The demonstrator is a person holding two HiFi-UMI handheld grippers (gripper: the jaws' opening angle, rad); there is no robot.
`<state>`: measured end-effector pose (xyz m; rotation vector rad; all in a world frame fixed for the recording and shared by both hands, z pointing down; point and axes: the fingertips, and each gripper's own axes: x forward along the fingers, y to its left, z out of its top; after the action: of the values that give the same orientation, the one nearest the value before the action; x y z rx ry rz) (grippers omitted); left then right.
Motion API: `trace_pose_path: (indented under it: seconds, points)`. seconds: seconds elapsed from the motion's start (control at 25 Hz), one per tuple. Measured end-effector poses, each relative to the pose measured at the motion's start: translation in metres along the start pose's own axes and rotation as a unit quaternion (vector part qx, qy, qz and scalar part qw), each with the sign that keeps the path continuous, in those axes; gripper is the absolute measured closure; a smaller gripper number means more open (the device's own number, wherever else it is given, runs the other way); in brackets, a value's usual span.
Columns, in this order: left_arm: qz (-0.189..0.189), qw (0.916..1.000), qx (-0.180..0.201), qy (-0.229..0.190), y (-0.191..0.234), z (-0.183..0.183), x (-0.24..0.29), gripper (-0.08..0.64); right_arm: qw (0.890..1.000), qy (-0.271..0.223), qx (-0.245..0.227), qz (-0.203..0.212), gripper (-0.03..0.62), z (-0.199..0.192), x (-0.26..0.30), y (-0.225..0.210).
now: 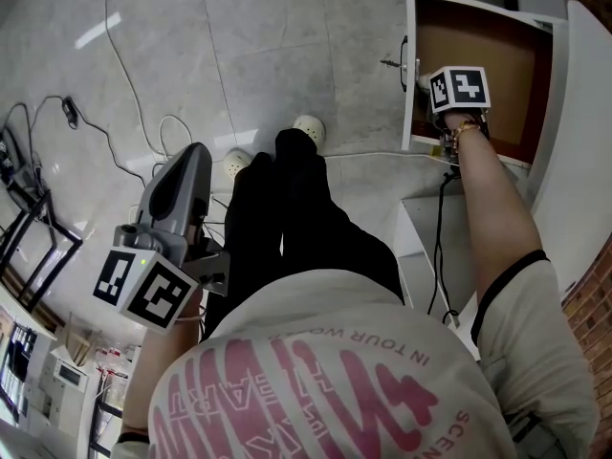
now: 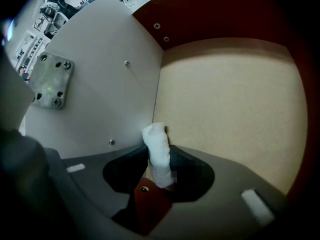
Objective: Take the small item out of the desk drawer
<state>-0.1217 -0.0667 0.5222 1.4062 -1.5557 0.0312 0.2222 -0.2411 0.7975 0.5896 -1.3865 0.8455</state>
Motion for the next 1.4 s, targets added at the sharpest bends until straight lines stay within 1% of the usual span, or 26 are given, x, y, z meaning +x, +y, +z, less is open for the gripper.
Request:
trace_pose_path:
  seconds: [0.2, 0.36, 0.56, 0.76, 0.96, 1.4]
  points:
    - [-0.003, 1.0000, 0.001, 0.002, -0.002, -0.005, -0.003, 0.557, 1.000, -0.010, 0.005, 0.002, 0.453, -0.002, 0.000, 0.003]
    - [-0.007, 0.9999, -0.001, 0.007, 0.000, -0.009, 0.000, 0.557, 0.999, -0.023, 0.033, 0.009, 0.460, -0.001, 0.001, 0.003]
    - [-0.022, 0.9996, 0.009, 0.018, 0.000, -0.009, 0.001, 0.557, 0.999, -0.033, 0.038, -0.008, 0.466, -0.001, -0.004, 0.003]
    - [-0.038, 0.9987, 0.014, 0.030, 0.000, -0.006, 0.000, 0.557, 0.997, -0.061, 0.050, -0.025, 0.468, 0.008, -0.025, 0.000]
    - [-0.053, 0.9978, 0.034, 0.020, -0.004, 0.011, -0.009, 0.557, 0.993, -0.088, 0.071, -0.033, 0.468, 0.016, -0.045, -0.002]
    - [-0.074, 0.9959, 0.051, -0.006, -0.017, 0.041, -0.029, 0.557, 0.988, -0.114, 0.097, -0.047, 0.469, 0.015, -0.086, 0.008]
